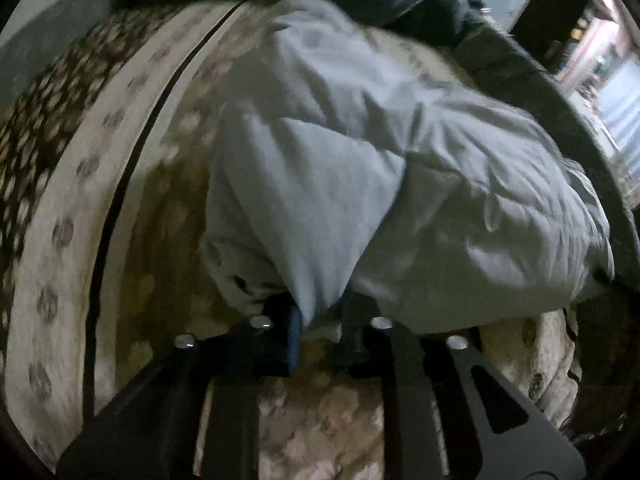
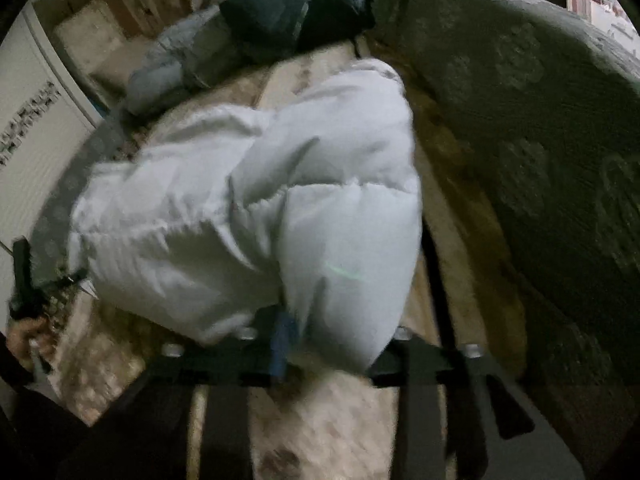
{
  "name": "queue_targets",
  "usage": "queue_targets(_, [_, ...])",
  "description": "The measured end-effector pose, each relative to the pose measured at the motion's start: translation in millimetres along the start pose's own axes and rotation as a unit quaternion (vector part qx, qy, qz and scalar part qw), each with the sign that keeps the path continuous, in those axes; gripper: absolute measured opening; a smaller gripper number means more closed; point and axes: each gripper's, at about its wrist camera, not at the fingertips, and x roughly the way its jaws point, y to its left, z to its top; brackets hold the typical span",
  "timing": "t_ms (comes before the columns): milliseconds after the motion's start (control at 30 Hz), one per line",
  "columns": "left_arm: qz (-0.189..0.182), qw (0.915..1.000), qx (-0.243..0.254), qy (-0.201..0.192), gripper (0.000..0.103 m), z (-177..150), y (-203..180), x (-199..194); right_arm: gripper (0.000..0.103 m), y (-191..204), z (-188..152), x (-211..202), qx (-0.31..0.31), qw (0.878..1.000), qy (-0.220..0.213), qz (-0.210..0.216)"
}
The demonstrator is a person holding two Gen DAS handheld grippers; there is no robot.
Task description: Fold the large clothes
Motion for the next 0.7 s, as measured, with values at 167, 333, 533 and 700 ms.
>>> queue_targets(167, [0.057,0.9982,-0.007,-0.017,0.073,-6,13,-29,0.101,1,-14,-41,-0.018,0.998,-0.035,-0.058])
queue_targets(333, [0.086,0.9859,0.027,-0.141,0.092,-19,0,-105,0.101,36,-27,-98,-0.012,0.993,-0.081,-0.079])
queue_targets(533, [0.097,0.9454,0.043,-0.308,0.100,-48,-25,-189,0.101,65,-54,-152,-0.029,0.983,-0.161,-0.086])
queue_targets(700, [0.078,0.9404,0.026,-0.330,0.100,-60,-27,-209,0.101,59,-55,-165,-0.034,0.977,-0.186,-0.102])
